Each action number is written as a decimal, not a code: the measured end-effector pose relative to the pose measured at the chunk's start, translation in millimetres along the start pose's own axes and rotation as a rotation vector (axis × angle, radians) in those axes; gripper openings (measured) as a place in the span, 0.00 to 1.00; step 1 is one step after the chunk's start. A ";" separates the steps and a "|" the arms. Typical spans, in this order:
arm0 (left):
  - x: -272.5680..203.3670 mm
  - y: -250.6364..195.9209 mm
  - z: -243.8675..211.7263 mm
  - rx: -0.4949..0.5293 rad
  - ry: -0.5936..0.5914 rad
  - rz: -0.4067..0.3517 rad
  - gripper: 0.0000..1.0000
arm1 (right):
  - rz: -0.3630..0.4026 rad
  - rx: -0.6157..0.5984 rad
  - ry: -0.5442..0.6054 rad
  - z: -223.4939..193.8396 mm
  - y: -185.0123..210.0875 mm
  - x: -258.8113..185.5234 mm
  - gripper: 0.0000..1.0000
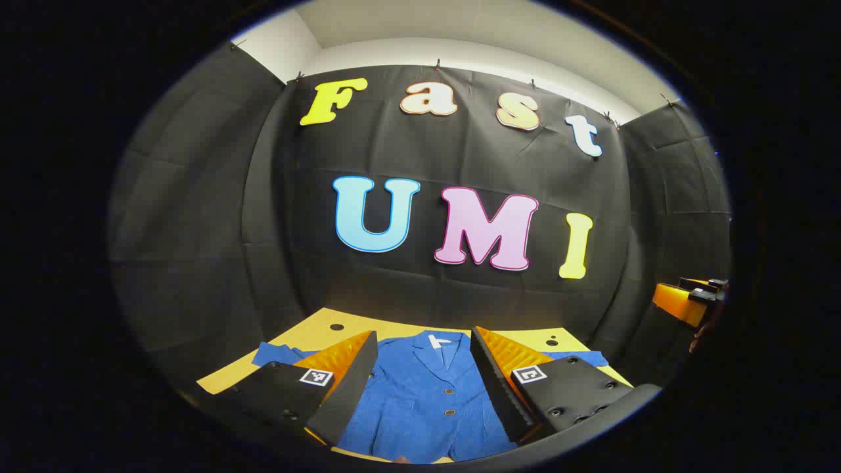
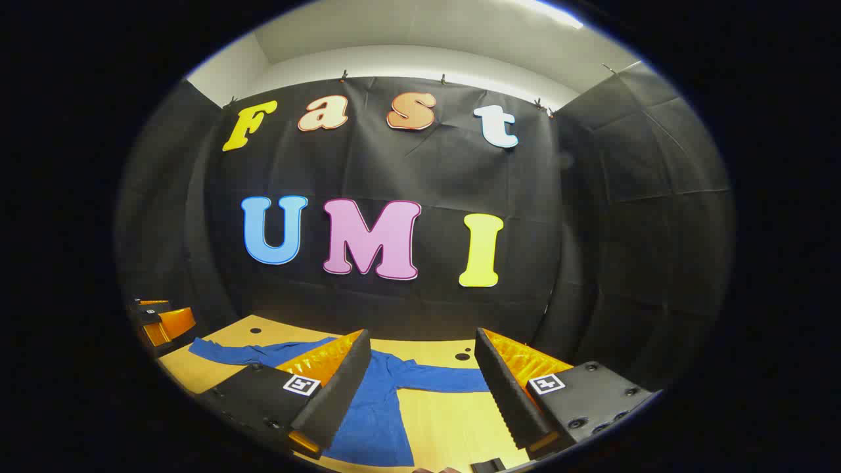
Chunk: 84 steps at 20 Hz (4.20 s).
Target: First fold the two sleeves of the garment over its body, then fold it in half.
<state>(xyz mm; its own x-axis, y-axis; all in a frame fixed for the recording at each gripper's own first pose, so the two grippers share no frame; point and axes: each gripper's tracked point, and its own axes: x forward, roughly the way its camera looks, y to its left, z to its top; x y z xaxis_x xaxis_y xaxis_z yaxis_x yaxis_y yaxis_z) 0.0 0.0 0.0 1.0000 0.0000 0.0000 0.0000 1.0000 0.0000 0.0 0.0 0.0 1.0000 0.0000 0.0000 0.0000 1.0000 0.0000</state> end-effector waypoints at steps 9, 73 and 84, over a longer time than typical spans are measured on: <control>-7.0 12.5 3.9 0.005 -0.009 0.016 0.83 | -0.029 -0.012 -0.013 4.6 -6.5 3.0 0.96; 58.0 28.7 13.6 0.067 0.003 0.143 0.81 | -0.238 0.043 0.301 -156.4 -200.0 249.1 1.00; 130.8 -20.2 -20.3 0.065 0.146 0.196 0.82 | -0.373 0.279 0.818 -397.1 -259.8 285.9 1.00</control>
<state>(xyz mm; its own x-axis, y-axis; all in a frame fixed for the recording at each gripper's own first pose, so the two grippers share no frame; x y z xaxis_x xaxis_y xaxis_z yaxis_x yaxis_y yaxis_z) 130.8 -20.2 -20.3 0.9704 0.1982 -0.1382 -0.1887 0.9789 0.0789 285.9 -259.8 -397.1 0.6247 -0.2142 -0.7509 0.4258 0.8995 0.0977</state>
